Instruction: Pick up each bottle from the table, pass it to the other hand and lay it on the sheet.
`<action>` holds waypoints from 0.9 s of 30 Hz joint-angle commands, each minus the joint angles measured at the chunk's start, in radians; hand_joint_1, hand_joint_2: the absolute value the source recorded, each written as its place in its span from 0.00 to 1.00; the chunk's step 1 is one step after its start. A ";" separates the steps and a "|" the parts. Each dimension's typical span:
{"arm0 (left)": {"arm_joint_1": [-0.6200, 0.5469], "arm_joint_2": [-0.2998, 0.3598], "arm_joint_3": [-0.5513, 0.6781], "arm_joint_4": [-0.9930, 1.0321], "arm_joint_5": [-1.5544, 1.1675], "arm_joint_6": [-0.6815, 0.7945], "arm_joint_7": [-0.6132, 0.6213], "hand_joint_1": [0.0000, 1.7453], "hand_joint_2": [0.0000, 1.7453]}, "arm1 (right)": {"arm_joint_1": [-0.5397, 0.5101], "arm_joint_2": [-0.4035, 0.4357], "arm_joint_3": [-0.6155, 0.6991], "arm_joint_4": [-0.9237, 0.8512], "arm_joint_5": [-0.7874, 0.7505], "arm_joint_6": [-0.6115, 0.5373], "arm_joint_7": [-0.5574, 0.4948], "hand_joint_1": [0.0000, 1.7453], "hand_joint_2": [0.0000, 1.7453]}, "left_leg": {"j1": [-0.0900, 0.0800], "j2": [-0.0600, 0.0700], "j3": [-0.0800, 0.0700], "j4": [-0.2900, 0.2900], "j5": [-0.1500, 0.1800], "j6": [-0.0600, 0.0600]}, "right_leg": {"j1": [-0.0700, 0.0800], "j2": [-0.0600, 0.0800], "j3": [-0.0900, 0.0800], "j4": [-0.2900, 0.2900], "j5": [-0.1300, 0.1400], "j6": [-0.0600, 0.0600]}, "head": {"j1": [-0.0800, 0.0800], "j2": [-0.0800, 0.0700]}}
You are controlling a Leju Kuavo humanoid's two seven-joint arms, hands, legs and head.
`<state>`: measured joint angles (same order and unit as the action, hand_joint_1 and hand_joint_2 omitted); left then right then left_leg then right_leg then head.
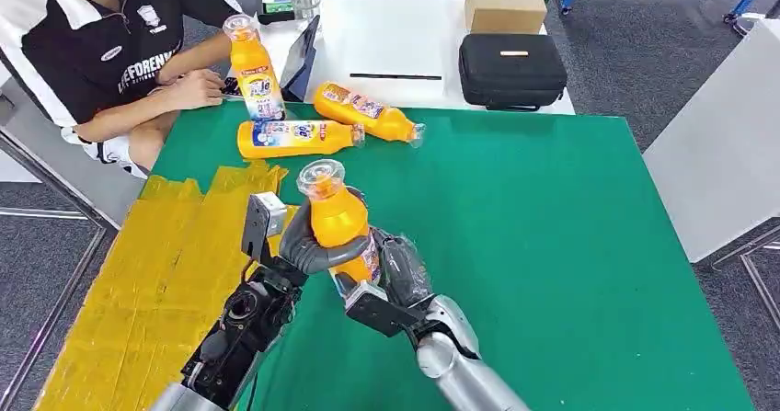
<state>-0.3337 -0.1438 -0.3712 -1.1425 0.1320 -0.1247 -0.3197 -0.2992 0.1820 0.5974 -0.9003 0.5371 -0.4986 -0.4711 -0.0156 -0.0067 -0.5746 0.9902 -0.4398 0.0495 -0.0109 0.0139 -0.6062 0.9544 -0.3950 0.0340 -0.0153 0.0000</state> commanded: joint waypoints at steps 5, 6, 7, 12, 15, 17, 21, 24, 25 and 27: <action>-0.023 0.015 0.057 0.015 0.033 0.040 0.001 1.00 1.00 | 0.001 -0.036 0.033 -0.021 0.002 -0.008 -0.001 1.00 1.00 | 0.002 0.000 0.003 0.000 -0.002 -0.003 | 0.002 -0.001 0.004 -0.001 -0.002 -0.001 | 0.000 0.000; -0.022 0.013 0.060 0.015 0.037 0.043 0.001 1.00 1.00 | 0.003 -0.035 0.030 -0.023 0.001 -0.011 -0.001 1.00 1.00 | 0.002 0.000 0.005 0.000 -0.003 -0.004 | 0.002 -0.002 0.006 -0.001 -0.002 -0.002 | 0.000 0.000; -0.020 0.013 0.068 0.013 0.045 0.051 -0.001 1.00 1.00 | 0.007 -0.036 0.023 -0.031 -0.001 -0.018 -0.002 1.00 1.00 | 0.002 0.000 0.004 0.000 -0.002 -0.003 | 0.002 -0.001 0.004 -0.001 -0.002 -0.001 | 0.000 0.000; -0.018 0.020 0.092 -0.012 -0.037 0.197 -0.032 1.00 1.00 | 0.049 -0.054 -0.037 -0.177 -0.068 0.004 -0.004 0.00 1.00 | 0.001 0.000 0.002 0.000 -0.001 -0.003 | 0.001 -0.001 0.003 0.000 -0.001 -0.001 | 0.000 0.000; -0.007 0.025 0.113 -0.024 -0.134 0.307 -0.053 1.00 1.00 | 0.109 -0.087 -0.067 -0.344 -0.069 0.015 0.005 0.00 1.00 | 0.001 0.000 0.003 0.001 -0.003 -0.004 | 0.002 -0.002 0.004 0.001 -0.003 -0.001 | 0.000 0.000; -0.007 0.029 0.110 -0.012 -0.291 0.462 -0.074 1.00 1.00 | 0.146 -0.111 -0.088 -0.435 -0.035 -0.007 0.015 0.00 1.00 | 0.001 -0.001 0.003 0.000 -0.002 -0.003 | 0.001 -0.002 0.004 0.000 -0.002 -0.001 | -0.001 0.000; -0.015 0.026 0.113 0.026 -0.472 0.609 -0.093 1.00 1.00 | 0.191 -0.140 -0.130 -0.548 -0.014 -0.030 0.025 0.00 1.00 | 0.001 -0.003 0.002 0.000 -0.001 -0.002 | 0.001 -0.004 0.002 0.000 -0.002 -0.001 | 0.000 0.000; -0.017 0.024 0.117 0.028 -0.474 0.608 -0.093 1.00 1.00 | 0.191 -0.142 -0.134 -0.556 -0.012 -0.026 0.031 0.00 1.00 | 0.001 -0.002 0.004 0.001 -0.003 -0.003 | 0.001 -0.003 0.005 0.000 -0.003 -0.001 | 0.000 0.000; -0.019 0.028 0.113 0.030 -0.519 0.648 -0.099 1.00 1.00 | 0.190 -0.138 -0.134 -0.552 -0.012 -0.026 0.031 0.00 1.00 | 0.001 -0.002 0.003 0.000 -0.002 -0.003 | 0.001 -0.003 0.004 -0.001 -0.002 -0.001 | 0.000 0.000; -0.033 0.044 0.082 0.067 -0.767 0.821 -0.075 1.00 1.00 | 0.201 -0.137 -0.153 -0.588 -0.074 -0.011 0.029 0.00 1.00 | 0.001 -0.002 0.002 0.000 -0.002 -0.003 | 0.001 -0.002 0.003 -0.001 -0.002 -0.001 | 0.000 0.000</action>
<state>-0.3152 -0.1244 -0.2766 -1.1761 -0.3346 0.4814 -0.4105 -0.1220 0.0923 0.4951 -1.3581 0.5245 -0.5272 -0.4486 -0.0158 -0.0079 -0.5758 0.9902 -0.4399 0.0496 -0.0111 0.0134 -0.6072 0.9541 -0.3951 0.0340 -0.0153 0.0000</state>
